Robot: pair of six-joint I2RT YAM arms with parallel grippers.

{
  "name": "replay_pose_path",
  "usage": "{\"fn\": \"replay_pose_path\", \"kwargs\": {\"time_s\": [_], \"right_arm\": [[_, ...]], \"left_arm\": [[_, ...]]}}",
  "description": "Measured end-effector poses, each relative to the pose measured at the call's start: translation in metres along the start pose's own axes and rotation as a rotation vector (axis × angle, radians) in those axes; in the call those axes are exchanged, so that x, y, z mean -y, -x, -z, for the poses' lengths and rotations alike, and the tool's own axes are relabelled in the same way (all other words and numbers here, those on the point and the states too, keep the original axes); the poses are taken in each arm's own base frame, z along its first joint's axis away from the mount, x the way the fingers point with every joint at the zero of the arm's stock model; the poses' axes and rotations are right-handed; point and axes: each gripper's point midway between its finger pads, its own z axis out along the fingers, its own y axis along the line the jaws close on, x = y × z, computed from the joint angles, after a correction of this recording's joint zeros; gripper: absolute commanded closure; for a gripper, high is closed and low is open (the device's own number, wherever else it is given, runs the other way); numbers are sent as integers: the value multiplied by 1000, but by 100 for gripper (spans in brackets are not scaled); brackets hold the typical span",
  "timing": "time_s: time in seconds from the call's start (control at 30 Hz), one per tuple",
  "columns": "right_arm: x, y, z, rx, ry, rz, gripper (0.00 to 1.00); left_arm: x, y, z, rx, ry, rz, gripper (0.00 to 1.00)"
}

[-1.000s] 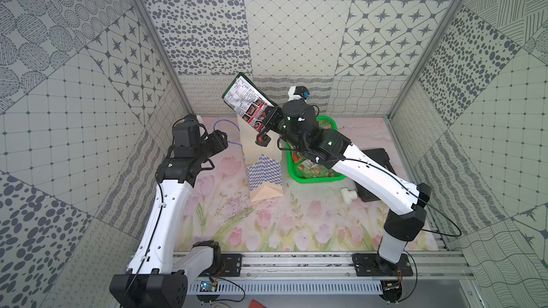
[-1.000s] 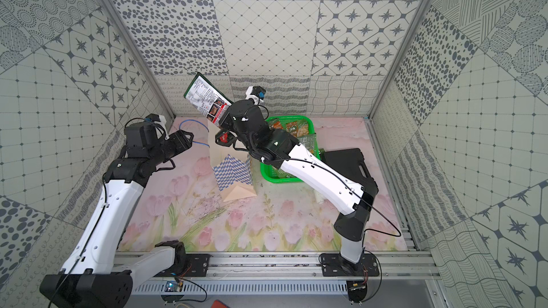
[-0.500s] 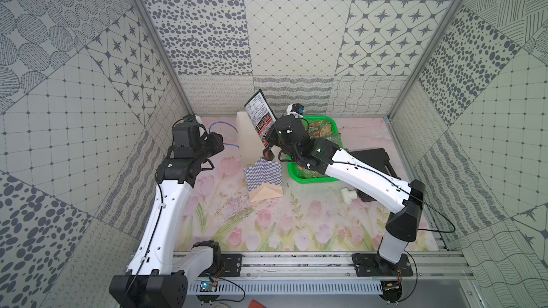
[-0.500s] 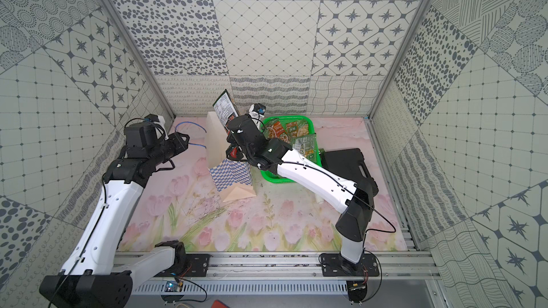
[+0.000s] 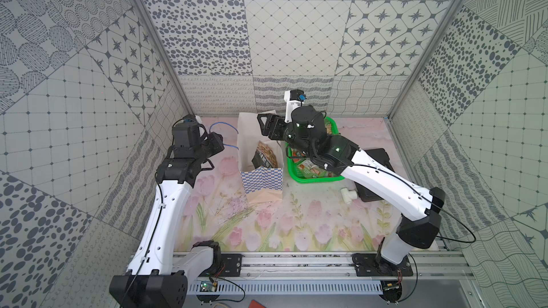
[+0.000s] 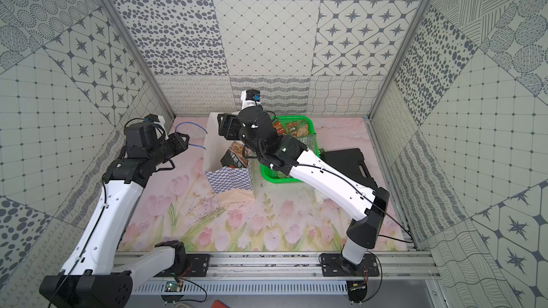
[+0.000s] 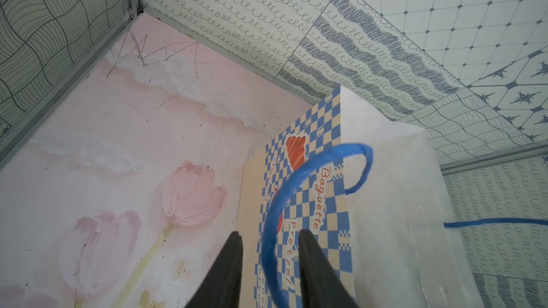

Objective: Place the condiment packets inside the bag
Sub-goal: Place the condiment packet in the paper bag, then pick up the condiment packet from the storage box.

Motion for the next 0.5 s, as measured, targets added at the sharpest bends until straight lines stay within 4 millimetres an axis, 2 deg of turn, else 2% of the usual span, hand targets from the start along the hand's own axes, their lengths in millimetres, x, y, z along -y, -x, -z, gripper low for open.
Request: {"fn": "replay_pose_path", "kwargs": {"time_s": [0.1, 0.13, 0.2, 0.27, 0.37, 0.5], "right_arm": [[-2, 15, 26, 36, 29, 89, 4], [2, 19, 35, 50, 25, 116, 3], [14, 23, 48, 64, 6, 159, 3], [34, 29, 61, 86, -34, 183, 3], [88, 31, 75, 95, -134, 182, 3], [176, 24, 86, 78, -301, 125, 3]], "left_arm": [[0, 0, 0, 0, 0, 1, 61], [0, 0, 0, 0, 0, 1, 57], [0, 0, 0, 0, 0, -2, 46], [0, 0, 0, 0, -1, 3, 37], [0, 0, 0, -1, -1, 5, 28], [1, 0, 0, -2, -3, 5, 21]]}}
